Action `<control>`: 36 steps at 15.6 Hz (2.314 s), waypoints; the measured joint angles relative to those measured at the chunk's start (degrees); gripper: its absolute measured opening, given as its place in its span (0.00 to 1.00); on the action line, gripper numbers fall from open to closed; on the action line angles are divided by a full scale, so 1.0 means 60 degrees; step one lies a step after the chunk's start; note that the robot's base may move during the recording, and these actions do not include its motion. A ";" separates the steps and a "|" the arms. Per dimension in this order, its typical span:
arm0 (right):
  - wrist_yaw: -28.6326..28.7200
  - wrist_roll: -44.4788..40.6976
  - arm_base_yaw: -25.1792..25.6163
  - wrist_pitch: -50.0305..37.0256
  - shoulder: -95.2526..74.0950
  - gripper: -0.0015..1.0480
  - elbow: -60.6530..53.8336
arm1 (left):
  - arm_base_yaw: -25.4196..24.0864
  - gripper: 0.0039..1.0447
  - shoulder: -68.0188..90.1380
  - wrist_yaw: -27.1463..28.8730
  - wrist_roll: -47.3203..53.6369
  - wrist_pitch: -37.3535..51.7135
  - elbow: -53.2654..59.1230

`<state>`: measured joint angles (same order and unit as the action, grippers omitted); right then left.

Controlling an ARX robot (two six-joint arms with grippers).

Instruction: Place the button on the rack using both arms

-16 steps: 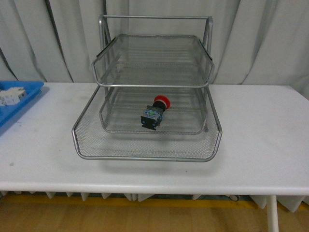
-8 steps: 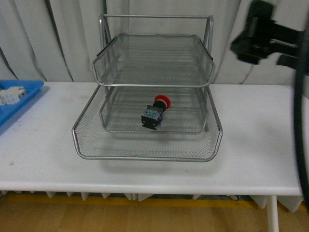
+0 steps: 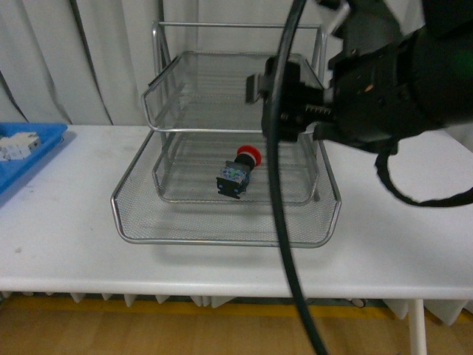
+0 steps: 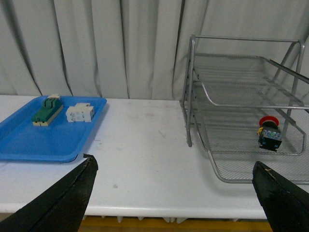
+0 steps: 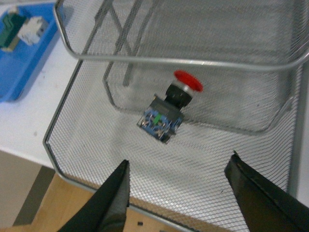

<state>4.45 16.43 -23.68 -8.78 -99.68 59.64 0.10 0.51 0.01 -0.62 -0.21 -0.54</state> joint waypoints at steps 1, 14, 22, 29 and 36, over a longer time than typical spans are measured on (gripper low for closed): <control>0.0040 -0.0011 -0.0208 0.0280 -0.0237 0.56 0.0091 | 0.0000 0.94 0.0000 0.0000 0.0000 0.0000 0.0000; -0.0084 0.0568 -0.1734 0.0678 -0.1898 0.02 -0.0914 | 0.0000 0.94 0.0000 0.0000 0.0000 -0.0004 0.0000; -0.0503 0.0528 -0.1195 0.1468 -0.2914 0.02 0.0929 | 0.0000 0.94 0.0000 -0.0004 0.0000 0.0000 0.0000; -0.0554 0.0259 -0.0656 0.1749 -0.3417 0.02 0.2047 | 0.0000 0.94 0.0000 -0.0004 0.0000 0.0000 0.0000; -0.0535 -0.0281 0.0124 0.2324 -0.4317 0.02 0.3734 | 0.0000 0.94 0.0000 0.0000 0.0004 -0.0004 0.0000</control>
<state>1.23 14.74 -22.94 5.17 -125.58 82.04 0.10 0.51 0.01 -0.60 -0.23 -0.54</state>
